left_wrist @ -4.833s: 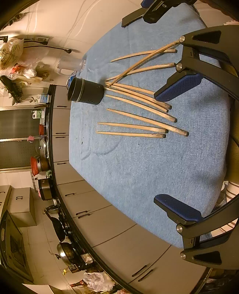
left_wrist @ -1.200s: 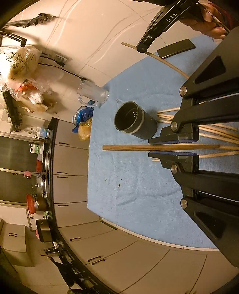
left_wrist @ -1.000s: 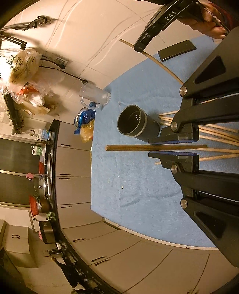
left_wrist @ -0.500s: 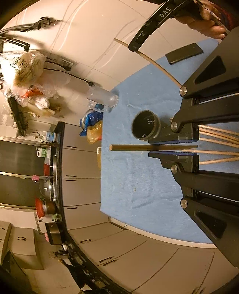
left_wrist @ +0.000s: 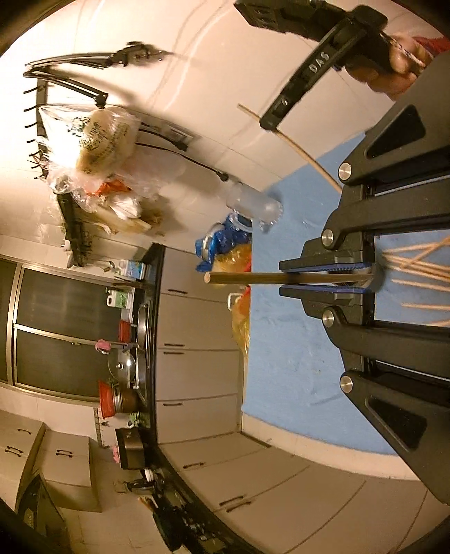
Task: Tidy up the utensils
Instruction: 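Lift the chopstick upright with the left gripper while the right gripper carries its chopstick over the grey cup, then open the left gripper over the grey cup while the right gripper releases its chopstick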
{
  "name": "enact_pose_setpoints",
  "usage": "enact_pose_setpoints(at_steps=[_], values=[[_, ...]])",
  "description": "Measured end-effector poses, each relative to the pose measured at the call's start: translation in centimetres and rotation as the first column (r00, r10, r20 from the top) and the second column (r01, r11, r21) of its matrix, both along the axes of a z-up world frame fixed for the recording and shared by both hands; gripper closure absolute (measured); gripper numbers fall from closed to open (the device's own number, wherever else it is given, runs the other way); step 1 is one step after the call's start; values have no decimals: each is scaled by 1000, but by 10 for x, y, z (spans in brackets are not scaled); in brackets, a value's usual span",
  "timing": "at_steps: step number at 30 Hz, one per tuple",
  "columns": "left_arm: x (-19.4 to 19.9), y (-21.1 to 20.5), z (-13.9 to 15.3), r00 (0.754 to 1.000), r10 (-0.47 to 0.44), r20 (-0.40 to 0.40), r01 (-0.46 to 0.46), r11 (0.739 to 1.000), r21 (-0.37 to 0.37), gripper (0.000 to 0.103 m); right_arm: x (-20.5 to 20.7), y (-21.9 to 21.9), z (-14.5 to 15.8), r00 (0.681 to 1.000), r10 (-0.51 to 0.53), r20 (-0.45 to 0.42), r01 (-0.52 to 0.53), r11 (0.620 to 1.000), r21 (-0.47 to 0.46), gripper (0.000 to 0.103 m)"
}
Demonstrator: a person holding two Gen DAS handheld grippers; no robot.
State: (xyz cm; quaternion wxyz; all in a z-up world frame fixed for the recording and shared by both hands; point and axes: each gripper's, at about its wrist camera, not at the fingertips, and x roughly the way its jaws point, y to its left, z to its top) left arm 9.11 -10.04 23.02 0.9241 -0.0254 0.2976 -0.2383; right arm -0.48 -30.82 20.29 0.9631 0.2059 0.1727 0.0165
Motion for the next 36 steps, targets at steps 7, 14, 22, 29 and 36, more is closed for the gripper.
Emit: enact_pose_setpoints(at_steps=[7,14,22,29,36], values=[[31,-22,-17,999,-18,-37,18,1000,-17,97,31,-2,-3,1000,-21,-6,21,1000,-3,97],[59,-36,-60,990,-27,-137,29,999,18,97,65,2,-38,994,2,-112,-4,1000,-14,97],[80,-42,-102,976,-28,-215,41,998,52,97,93,5,-84,974,35,-224,-36,999,0,97],[89,-39,-116,970,-21,-241,34,998,53,97,105,5,-102,964,51,-263,-48,999,18,96],[90,-40,-116,972,-17,-235,30,998,52,97,109,4,-105,960,57,-274,-52,998,26,95]])
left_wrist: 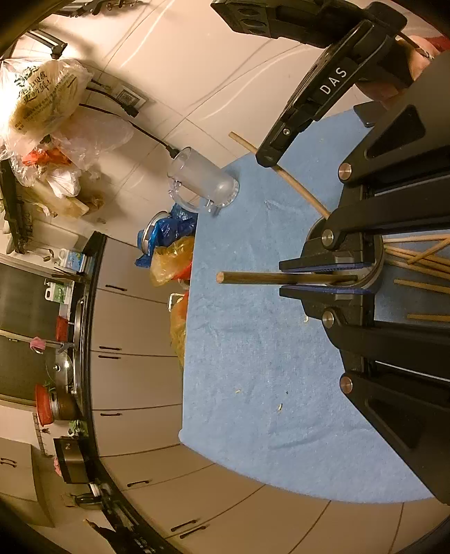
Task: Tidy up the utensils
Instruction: 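Open the left gripper over the grey cup while the right gripper releases its chopstick, then lower both grippers to the chopsticks and close each on one chopstick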
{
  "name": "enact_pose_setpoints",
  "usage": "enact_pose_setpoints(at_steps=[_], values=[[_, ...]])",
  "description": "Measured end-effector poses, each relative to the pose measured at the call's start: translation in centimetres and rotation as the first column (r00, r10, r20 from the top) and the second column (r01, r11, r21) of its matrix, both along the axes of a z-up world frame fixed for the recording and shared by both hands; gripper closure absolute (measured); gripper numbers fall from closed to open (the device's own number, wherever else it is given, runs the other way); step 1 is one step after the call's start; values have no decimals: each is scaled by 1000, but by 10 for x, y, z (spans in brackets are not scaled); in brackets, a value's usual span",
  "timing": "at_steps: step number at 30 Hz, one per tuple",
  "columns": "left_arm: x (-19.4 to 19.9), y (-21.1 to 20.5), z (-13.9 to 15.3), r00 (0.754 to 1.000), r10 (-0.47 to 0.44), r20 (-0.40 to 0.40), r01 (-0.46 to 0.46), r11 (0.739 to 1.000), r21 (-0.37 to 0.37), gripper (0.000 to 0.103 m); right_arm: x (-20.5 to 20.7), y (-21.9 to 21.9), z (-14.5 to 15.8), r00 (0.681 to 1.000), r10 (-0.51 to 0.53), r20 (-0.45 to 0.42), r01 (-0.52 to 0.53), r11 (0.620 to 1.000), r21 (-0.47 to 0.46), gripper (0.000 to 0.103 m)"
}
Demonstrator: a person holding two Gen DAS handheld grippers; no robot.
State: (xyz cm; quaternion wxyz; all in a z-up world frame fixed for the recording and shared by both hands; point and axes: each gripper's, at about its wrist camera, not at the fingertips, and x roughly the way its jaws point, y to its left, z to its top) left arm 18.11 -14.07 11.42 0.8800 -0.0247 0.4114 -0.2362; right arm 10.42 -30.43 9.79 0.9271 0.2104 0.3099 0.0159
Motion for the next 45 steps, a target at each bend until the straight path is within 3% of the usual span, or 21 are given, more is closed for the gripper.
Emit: enact_pose_setpoints(at_steps=[3,7,10,19,28,36,45], values=[[-1,2,2,1000,-2,1,2,1000,-2,95,0,0,1,1000,-5,-1,5,1000,-4,95],[-5,5,6,1000,4,23,-4,1000,-8,76,-2,1,2,1000,-8,6,8,1000,-9,90],[-8,6,11,999,6,37,-5,1000,-11,75,-5,1,6,1000,-14,23,14,1000,-15,84],[-23,23,24,998,25,65,-23,999,-30,71,-28,-2,20,998,-26,64,27,1000,-10,82],[-58,45,31,994,34,99,-29,998,-51,65,-68,6,26,995,-4,96,6,1000,-16,71],[-89,63,7,997,33,72,-31,999,-29,64,-94,15,1,999,20,43,-19,1000,-21,67],[-125,90,-59,998,55,-3,-55,998,21,63,-125,26,-61,997,45,-57,-44,999,20,67]])
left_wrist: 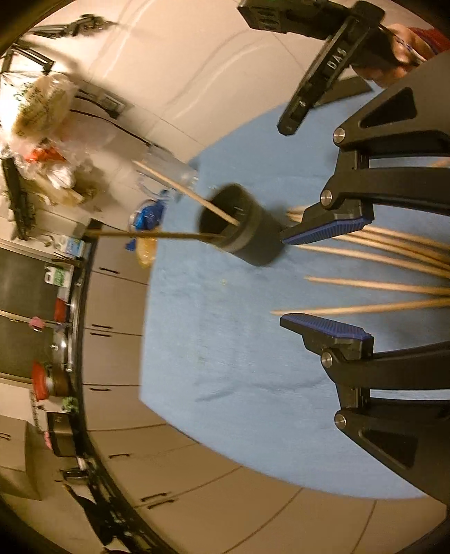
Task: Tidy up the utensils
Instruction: 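Lower both grippers to the chopsticks and close each on one chopstick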
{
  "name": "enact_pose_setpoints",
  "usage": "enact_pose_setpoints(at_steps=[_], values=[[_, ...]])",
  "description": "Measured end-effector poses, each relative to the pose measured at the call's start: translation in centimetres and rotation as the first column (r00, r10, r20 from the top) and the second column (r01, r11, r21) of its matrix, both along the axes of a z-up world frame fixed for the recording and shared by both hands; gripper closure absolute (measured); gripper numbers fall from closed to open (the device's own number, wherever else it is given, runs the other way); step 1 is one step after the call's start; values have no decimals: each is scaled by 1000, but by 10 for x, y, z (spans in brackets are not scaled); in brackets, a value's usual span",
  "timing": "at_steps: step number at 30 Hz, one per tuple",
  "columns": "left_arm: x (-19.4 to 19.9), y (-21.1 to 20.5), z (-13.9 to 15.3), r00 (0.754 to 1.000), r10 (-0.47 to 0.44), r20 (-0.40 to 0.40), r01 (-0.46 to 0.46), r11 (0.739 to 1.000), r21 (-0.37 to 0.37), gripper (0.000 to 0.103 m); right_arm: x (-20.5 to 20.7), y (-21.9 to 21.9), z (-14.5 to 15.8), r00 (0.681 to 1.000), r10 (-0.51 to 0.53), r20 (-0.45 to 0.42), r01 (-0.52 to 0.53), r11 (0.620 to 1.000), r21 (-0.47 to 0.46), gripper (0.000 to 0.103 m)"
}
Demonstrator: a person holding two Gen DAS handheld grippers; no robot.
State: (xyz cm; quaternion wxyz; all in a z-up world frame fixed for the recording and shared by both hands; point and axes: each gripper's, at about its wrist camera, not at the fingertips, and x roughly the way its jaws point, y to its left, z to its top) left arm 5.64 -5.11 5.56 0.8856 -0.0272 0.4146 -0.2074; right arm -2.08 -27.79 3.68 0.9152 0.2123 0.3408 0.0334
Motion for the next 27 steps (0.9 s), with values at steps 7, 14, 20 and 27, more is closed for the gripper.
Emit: enact_pose_setpoints(at_steps=[7,14,20,27], values=[[-21,20,-70,990,12,-141,-7,999,37,63,-15,12,-52,993,49,-111,-46,999,24,67],[-30,30,-90,986,22,-166,-15,999,48,63,-7,37,-70,979,122,-164,-126,992,-11,73],[-28,28,-87,986,18,-166,-11,999,46,63,17,55,-76,959,175,-223,-194,979,-67,84],[-22,27,-89,983,9,-185,0,999,48,63,39,60,-84,942,197,-271,-228,970,-89,89]])
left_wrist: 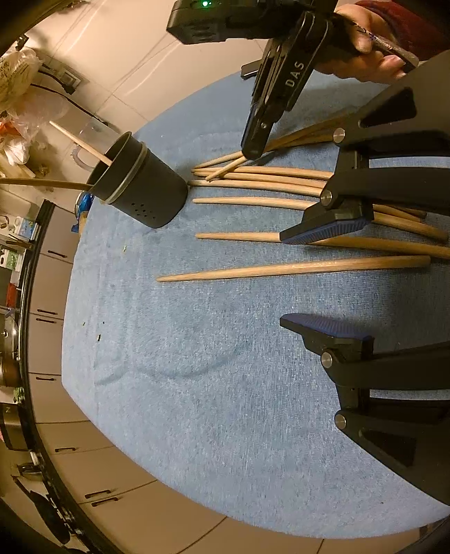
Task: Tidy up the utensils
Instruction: 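Lower both grippers to the chopsticks and close each on one chopstick, then lift the chopstick upright with the left gripper while the right gripper carries its chopstick above the cup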
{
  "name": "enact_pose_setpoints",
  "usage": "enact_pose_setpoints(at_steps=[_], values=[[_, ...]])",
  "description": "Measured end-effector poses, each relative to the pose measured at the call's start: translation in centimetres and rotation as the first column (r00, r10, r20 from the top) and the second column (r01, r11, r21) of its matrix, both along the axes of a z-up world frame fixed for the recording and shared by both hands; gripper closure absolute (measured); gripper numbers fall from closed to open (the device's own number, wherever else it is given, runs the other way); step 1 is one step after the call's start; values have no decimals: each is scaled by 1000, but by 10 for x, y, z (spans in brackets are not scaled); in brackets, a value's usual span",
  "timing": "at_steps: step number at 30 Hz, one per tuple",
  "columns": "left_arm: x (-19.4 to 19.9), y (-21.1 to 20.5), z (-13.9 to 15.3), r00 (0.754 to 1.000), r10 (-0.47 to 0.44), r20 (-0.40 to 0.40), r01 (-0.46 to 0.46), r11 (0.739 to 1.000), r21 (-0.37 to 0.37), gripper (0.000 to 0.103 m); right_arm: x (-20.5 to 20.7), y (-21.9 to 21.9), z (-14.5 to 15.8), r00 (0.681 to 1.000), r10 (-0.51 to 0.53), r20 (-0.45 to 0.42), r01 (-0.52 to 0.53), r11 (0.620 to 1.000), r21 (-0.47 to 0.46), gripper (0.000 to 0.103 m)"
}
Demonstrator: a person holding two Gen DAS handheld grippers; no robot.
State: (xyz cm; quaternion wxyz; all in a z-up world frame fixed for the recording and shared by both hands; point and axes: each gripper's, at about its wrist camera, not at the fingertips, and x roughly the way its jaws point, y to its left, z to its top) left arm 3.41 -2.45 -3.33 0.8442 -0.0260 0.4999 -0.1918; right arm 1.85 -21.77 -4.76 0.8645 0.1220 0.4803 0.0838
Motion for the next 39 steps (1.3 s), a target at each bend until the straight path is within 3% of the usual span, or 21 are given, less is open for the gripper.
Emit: enact_pose_setpoints(at_steps=[5,12,18,21,23,26,27,28,29,34,39], values=[[6,-5,-2,1000,-7,-15,7,1000,13,63,6,6,-6,999,37,-22,-37,999,-4,95],[37,-16,-5,996,-11,-90,13,1000,17,63,-3,-7,1,1000,16,8,-16,999,40,96],[77,-32,-8,989,6,-151,3,998,59,64,-13,-23,12,999,-24,37,21,996,86,96],[96,-45,-8,985,14,-173,4,994,105,72,-16,-28,16,998,-30,48,25,995,96,96],[104,-55,-9,983,5,-182,20,991,134,72,-17,-30,18,998,-34,53,28,994,105,95],[111,-65,-9,985,12,-170,19,983,185,76,-18,-30,23,997,-40,62,33,993,114,95],[111,-66,-8,986,11,-167,21,981,192,82,-19,-30,24,997,-42,64,35,992,119,96],[111,-68,-8,987,17,-157,16,978,208,94,-19,-30,24,997,-44,66,35,992,121,95],[110,-69,-8,989,26,-144,8,974,226,97,-20,-29,26,997,-45,69,36,992,123,95],[96,-57,-1,995,17,-98,-1,986,167,97,-24,-28,31,995,-45,89,33,991,132,95],[61,-41,33,998,13,56,-18,995,99,97,-34,-28,45,987,-56,151,33,988,149,95]])
